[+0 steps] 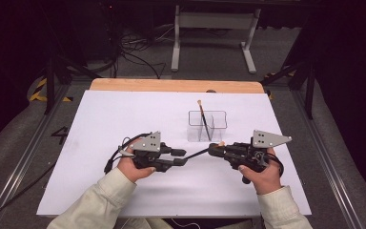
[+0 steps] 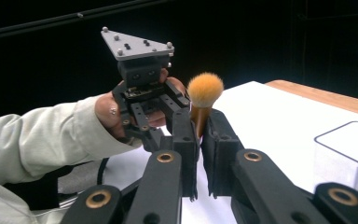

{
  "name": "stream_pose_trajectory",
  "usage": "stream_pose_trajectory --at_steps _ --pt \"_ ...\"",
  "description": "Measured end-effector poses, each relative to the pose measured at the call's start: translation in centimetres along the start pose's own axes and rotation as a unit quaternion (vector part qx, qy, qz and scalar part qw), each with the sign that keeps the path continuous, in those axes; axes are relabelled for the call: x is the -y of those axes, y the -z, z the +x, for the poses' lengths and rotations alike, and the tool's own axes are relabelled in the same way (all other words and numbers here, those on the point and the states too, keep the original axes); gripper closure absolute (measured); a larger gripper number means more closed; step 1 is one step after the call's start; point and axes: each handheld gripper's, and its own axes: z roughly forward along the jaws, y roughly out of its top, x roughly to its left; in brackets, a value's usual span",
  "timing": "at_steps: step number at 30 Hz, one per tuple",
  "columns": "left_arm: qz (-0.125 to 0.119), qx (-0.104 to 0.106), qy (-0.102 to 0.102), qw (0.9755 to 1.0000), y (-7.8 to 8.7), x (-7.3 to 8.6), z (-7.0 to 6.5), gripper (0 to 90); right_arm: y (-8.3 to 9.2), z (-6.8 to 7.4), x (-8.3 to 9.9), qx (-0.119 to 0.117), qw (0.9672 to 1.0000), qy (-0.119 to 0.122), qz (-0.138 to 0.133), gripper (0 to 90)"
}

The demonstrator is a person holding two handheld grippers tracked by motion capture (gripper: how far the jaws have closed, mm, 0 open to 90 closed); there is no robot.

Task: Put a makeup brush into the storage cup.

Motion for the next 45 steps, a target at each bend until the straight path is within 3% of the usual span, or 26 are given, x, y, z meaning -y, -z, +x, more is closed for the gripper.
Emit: stream_pose_trajectory --at_steps 11,16,22,31,36,45 --pt "-0.002 -0.031 0.022 0.9993 1.1 0.0 0.2 36.5 0.2 -0.2 -2.7 0.019 0.9993 0.013 0.027 84.7" --pt "-0.006 -0.056 0.025 0.9981 2.1 0.2 0.2 29.2 0.3 -0.4 -3.5 0.033 0.9986 0.016 0.037 84.7" --pt "-0.011 -0.081 0.032 0.9961 3.0 0.8 0.4 26.0 0.5 -0.9 -4.4 0.053 0.9973 0.019 0.047 84.7" --pt "-0.016 -0.099 0.040 0.9941 4.1 1.4 0.4 24.1 0.6 -1.9 -5.5 0.073 0.9958 0.017 0.054 84.7" --pt "-0.015 -0.121 0.042 0.9916 4.8 1.8 0.4 20.2 0.6 -2.3 -6.1 0.084 0.9946 0.020 0.059 84.7" --pt "-0.027 -0.137 0.059 0.9885 5.7 2.4 0.4 15.9 1.1 -3.4 -7.2 0.101 0.9930 0.020 0.059 84.7"
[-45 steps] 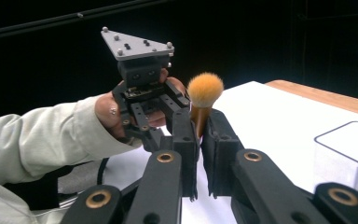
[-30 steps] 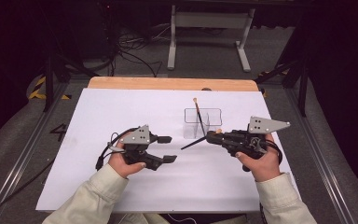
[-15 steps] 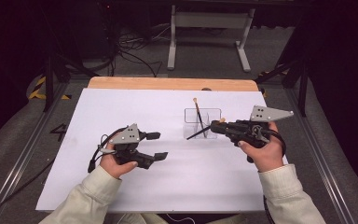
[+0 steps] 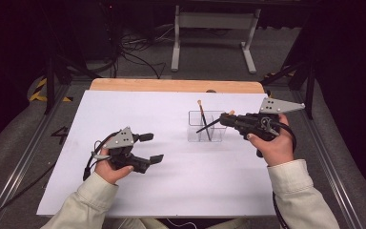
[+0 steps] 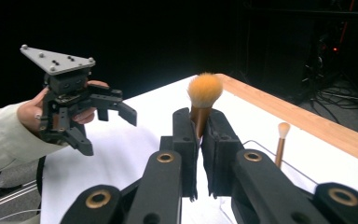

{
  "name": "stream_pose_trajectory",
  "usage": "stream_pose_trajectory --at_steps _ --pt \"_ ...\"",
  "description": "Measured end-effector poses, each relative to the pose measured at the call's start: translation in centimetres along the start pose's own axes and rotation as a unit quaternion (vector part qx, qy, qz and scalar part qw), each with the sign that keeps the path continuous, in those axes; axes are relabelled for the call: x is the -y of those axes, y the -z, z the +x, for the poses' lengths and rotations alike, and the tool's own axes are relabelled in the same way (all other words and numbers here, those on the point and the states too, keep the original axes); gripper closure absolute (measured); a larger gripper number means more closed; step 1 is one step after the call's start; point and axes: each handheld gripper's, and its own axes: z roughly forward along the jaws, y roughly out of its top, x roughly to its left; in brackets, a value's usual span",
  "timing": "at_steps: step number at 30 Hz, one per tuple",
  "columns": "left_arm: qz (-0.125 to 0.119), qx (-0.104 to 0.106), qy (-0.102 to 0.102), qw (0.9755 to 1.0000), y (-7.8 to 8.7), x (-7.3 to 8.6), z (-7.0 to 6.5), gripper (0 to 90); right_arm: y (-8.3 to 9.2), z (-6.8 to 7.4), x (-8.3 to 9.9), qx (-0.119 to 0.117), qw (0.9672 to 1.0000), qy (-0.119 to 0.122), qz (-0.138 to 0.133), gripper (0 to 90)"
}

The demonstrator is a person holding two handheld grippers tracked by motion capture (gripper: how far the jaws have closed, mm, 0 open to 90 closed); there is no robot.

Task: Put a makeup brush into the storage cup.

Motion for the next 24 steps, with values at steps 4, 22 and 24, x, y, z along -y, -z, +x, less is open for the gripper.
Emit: stream_pose_trajectory --at_steps 4,22,24 --pt "-0.003 -0.003 0.001 1.0000 0.2 0.2 0.1 13.0 0.2 -0.5 -0.5 0.008 1.0000 -0.003 0.000 84.7" --pt "-0.004 0.001 0.003 1.0000 0.4 0.4 0.4 10.3 0.0 -2.4 -2.0 0.042 0.9989 -0.017 0.013 84.6" --pt "0.001 0.000 0.004 1.0000 0.3 0.4 0.4 9.6 0.0 -2.7 -2.1 0.047 0.9986 -0.020 0.016 84.7"
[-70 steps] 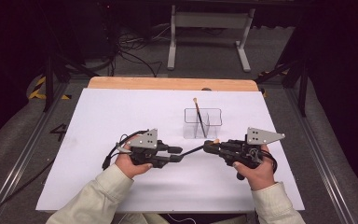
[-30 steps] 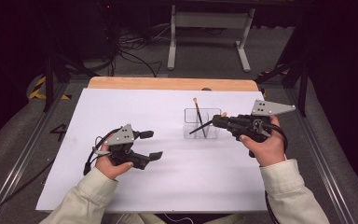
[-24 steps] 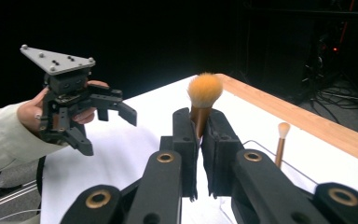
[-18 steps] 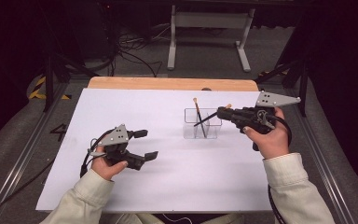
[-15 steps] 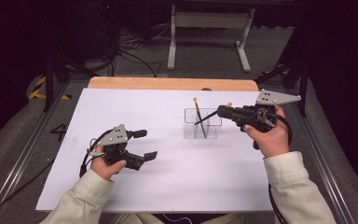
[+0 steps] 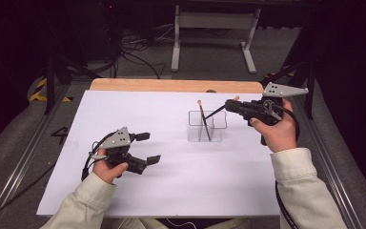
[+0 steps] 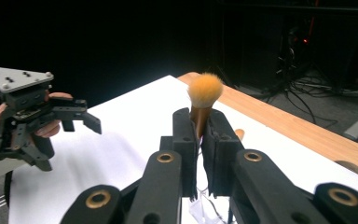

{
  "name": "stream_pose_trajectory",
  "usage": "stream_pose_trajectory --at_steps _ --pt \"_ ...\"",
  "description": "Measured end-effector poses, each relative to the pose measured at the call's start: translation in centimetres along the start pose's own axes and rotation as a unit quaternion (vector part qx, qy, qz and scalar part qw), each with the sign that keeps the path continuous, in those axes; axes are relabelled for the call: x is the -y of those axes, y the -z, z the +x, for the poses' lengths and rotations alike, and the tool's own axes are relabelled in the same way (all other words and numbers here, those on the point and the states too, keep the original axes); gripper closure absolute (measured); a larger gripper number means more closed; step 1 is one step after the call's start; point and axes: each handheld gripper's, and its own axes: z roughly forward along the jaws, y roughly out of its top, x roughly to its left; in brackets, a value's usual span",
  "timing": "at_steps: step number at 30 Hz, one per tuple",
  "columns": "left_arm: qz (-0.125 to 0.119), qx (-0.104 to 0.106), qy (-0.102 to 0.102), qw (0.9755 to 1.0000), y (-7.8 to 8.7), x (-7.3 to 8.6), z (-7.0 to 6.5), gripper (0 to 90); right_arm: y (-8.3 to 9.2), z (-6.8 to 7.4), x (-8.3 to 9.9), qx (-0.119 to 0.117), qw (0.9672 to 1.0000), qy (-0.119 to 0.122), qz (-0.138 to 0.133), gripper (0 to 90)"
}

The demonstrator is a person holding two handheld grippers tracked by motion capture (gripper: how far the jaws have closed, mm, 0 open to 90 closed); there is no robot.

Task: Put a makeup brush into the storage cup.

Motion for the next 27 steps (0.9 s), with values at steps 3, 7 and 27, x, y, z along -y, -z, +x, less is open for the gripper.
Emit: stream_pose_trajectory --at_steps 3,7,27 --pt "0.006 -0.007 0.000 1.0000 -0.1 0.1 0.0 7.5 0.0 -0.3 -0.1 0.005 1.0000 -0.002 0.004 84.6" --pt "0.011 -0.016 0.002 0.9998 0.0 0.2 0.2 7.4 -0.2 -0.8 -0.4 0.016 0.9998 -0.001 0.016 84.6" --pt "0.018 -0.048 -0.008 0.9987 0.5 0.7 0.0 6.4 -1.9 -1.6 -1.1 0.046 0.9965 0.013 0.068 84.6"
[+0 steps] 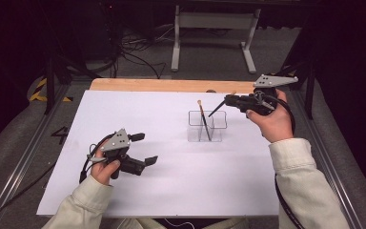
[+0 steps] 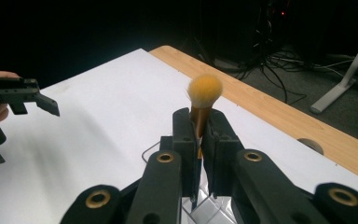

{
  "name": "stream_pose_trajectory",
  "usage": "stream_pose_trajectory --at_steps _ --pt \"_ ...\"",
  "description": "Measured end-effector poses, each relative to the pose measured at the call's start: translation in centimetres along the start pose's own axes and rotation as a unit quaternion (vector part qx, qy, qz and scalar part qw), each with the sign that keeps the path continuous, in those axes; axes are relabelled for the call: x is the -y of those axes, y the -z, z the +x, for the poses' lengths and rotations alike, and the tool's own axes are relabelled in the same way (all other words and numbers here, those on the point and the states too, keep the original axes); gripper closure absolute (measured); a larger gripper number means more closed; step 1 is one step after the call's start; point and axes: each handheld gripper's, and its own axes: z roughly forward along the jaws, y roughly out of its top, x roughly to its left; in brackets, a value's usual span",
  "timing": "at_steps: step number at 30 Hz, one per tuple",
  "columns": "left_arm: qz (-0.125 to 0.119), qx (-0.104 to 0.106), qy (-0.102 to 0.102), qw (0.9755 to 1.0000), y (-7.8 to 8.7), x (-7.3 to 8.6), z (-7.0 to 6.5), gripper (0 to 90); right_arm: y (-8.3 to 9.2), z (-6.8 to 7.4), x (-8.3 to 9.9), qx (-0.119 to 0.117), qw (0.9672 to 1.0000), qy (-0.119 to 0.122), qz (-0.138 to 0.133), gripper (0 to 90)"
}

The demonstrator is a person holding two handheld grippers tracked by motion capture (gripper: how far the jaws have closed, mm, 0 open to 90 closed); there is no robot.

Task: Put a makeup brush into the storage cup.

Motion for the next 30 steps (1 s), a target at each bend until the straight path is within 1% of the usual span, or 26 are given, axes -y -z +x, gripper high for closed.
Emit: stream_pose_trajectory --at_steps 5,7,10,11,15,19,20,22,24,26,30 --pt "0.001 -0.003 -0.001 1.0000 0.3 0.1 0.0 6.1 -0.4 -0.2 0.1 0.000 1.0000 -0.001 0.010 84.6" --pt "0.003 -0.004 0.000 1.0000 0.4 0.2 -0.1 6.0 -0.7 -0.3 0.2 -0.003 0.9998 -0.002 0.018 84.6" --pt "0.004 -0.006 -0.001 1.0000 0.5 0.2 0.0 6.0 -0.9 -0.4 0.2 -0.005 0.9997 -0.002 0.022 84.6" --pt "0.005 -0.008 0.001 1.0000 0.7 0.3 -0.1 6.0 -1.1 -0.4 0.3 -0.006 0.9996 -0.002 0.028 84.6" --pt "0.003 -0.009 -0.002 1.0000 0.8 0.3 0.0 6.0 -1.6 -0.5 0.5 -0.010 0.9993 -0.005 0.037 84.5" --pt "0.003 -0.011 0.001 0.9999 1.0 0.4 -0.1 5.9 -2.0 -0.8 0.9 -0.012 0.9990 -0.008 0.043 84.5" --pt "0.004 -0.015 -0.003 0.9999 1.0 0.4 -0.1 5.9 -2.0 -0.8 0.9 -0.012 0.9990 -0.008 0.043 84.5" --pt "0.000 -0.013 -0.002 0.9999 1.2 0.4 -0.1 5.9 -2.2 -0.8 1.0 -0.012 0.9987 -0.005 0.048 84.5" --pt "0.002 -0.013 -0.004 0.9999 1.2 0.4 -0.1 5.9 -2.3 -0.8 1.0 -0.012 0.9987 -0.004 0.050 84.5" --pt "0.003 -0.010 0.000 0.9999 1.1 0.4 -0.1 5.9 -2.4 -0.8 1.1 -0.013 0.9987 -0.005 0.050 84.5" --pt "0.001 -0.011 0.000 0.9999 1.2 0.4 -0.1 5.9 -2.4 -0.7 1.1 -0.014 0.9985 -0.004 0.053 84.5"
